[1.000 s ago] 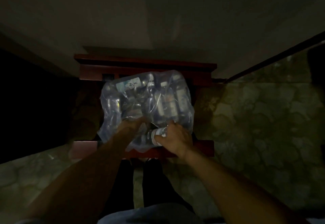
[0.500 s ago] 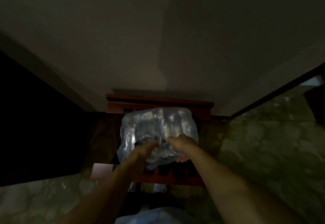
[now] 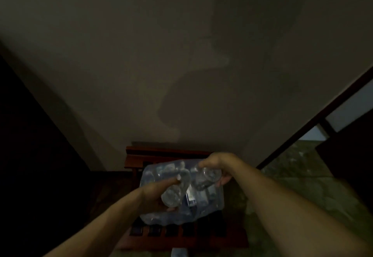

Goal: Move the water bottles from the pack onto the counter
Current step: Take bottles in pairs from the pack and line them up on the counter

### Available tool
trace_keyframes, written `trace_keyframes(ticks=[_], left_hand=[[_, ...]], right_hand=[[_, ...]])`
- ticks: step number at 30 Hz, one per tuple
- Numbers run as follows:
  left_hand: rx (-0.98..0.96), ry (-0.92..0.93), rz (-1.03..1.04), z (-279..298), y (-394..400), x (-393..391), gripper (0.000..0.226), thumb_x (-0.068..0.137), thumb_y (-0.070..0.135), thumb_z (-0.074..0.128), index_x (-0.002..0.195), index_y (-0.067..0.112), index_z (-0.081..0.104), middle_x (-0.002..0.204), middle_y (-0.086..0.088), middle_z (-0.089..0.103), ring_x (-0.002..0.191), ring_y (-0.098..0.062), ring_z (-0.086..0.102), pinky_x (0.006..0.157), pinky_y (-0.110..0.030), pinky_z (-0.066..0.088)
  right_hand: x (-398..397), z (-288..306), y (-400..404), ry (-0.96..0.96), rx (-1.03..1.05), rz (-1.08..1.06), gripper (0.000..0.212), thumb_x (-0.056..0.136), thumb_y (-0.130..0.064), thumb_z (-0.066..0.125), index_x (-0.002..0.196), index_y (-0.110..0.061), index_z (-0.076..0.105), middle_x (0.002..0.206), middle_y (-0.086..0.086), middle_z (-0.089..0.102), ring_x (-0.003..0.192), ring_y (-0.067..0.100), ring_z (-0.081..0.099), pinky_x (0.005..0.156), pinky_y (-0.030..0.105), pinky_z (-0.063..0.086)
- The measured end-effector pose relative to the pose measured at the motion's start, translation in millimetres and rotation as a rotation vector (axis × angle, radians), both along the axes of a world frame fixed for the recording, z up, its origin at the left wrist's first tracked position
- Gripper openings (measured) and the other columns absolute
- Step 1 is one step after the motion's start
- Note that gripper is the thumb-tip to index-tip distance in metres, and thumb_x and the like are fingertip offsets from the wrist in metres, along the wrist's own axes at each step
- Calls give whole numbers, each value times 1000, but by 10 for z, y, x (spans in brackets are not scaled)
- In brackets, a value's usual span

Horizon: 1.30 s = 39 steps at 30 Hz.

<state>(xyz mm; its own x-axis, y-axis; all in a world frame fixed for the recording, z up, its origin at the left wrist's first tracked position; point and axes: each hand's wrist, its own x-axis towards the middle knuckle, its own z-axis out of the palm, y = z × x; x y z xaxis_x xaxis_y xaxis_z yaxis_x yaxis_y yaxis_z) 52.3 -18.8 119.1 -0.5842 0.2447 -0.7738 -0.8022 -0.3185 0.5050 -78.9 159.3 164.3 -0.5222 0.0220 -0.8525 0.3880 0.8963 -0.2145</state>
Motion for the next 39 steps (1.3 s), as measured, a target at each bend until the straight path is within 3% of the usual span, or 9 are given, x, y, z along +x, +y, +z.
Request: trace_keyframes(ticks=[5,9,14,21,24,26,31,35,39], left_hand=[[-4,120,107,315,-427,197,51,84,22,72,127,-1,56,126,-22,60,112,-35,61,89,-48,55],[69,197,253,596,-850,429,35,86,13,69,116,-3,61,89,-15,69,70,-22,69,59,-34,58],[60,386,350,999,-1317,558,31,88,12,66,115,-1,60,78,-11,73,63,-19,72,54,-28,58],[-63,764,297,1689,-1868,789,38,88,4,57,125,13,58,106,-11,73,98,-26,71,90,-41,56],[-87,902,306,1997,-1930,909,45,87,1,56,129,14,54,114,-15,70,104,-28,69,83,-40,59],[-141,949,372,2210,-1933,985,42,86,5,63,127,11,54,106,-13,70,93,-26,72,72,-36,60],[-316,1052,420,2626,-1920,1280,65,70,28,83,125,11,54,102,-11,74,92,-28,73,69,-34,59],[-416,1172,494,2786,-1875,1487,37,77,23,78,102,-1,64,86,-18,71,73,-29,70,66,-35,58],[-390,1136,581,2863,-1965,1661,39,81,21,73,109,-1,57,83,-16,70,67,-23,69,64,-34,58]], right_hand=[[243,587,-351,37,-53,-72,38,74,-44,75,92,-13,66,76,8,71,55,21,69,46,24,54],[613,815,-699,107,-319,-307,58,63,-39,87,110,-14,64,107,20,65,73,33,72,48,33,58],[1093,902,-1292,188,-624,-421,73,70,-34,84,128,-8,49,113,24,65,72,37,74,54,36,60],[1465,1380,-1737,272,-1132,-389,45,75,-20,76,112,2,63,98,18,69,71,21,70,70,41,60],[1615,1650,-1846,278,-1308,-290,24,86,-6,64,108,-8,56,98,14,68,74,19,69,78,42,57],[1712,1799,-1905,294,-1386,-215,30,85,-2,62,112,-10,52,100,14,68,81,23,69,82,43,56],[1931,1997,-2070,500,-1415,-112,50,75,-26,77,120,-12,57,108,7,71,91,18,70,64,32,58],[2094,2056,-2280,660,-1414,-153,68,62,-42,86,118,-22,53,94,-1,73,75,13,72,55,29,54],[2187,2161,-2429,592,-1532,-161,64,66,-35,83,116,-19,47,99,2,70,81,21,73,56,34,55]])
